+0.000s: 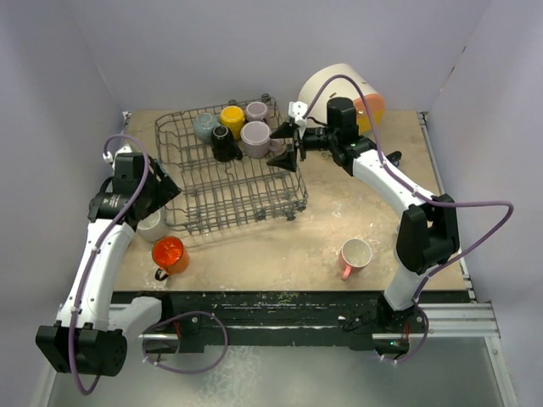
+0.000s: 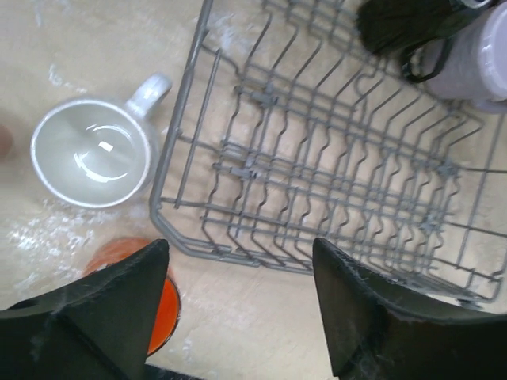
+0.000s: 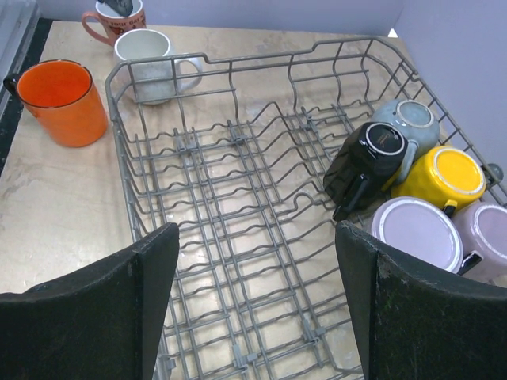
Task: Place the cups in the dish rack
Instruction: Pick up the cup at the center of the board.
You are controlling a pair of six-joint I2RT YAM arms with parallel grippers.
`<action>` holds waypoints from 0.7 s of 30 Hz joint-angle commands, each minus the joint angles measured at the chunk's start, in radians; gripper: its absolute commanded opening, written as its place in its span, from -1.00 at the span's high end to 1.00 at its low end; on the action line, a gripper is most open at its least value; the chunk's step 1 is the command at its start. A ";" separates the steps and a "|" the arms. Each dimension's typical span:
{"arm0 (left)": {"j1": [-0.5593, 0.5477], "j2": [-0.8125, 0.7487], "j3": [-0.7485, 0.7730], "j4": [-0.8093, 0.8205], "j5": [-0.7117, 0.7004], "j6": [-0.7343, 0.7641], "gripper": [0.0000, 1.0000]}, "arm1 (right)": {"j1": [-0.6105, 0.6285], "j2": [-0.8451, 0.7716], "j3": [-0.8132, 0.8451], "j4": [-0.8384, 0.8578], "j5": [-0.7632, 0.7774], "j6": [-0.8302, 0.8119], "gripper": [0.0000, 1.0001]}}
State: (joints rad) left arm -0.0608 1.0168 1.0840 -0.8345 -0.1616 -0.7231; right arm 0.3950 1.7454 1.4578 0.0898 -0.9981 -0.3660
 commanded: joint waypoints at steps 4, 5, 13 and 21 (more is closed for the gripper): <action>0.026 0.081 -0.016 -0.012 0.004 -0.016 -0.12 | 0.004 -0.009 0.000 0.065 -0.021 0.013 -0.63; 0.035 0.093 -0.015 0.001 0.015 -0.011 -0.09 | 0.005 -0.008 -0.001 0.065 -0.018 0.012 -0.62; 0.144 0.216 0.036 0.099 0.097 0.052 -0.13 | 0.005 -0.001 -0.006 0.061 -0.012 0.018 -0.62; 0.147 0.294 0.104 0.026 0.005 -0.011 -0.20 | 0.005 0.002 -0.003 0.064 -0.015 0.022 -0.62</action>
State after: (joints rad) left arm 0.0792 1.2926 1.1191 -0.7868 -0.0948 -0.6968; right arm 0.3981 1.7473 1.4521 0.1154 -0.9962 -0.3515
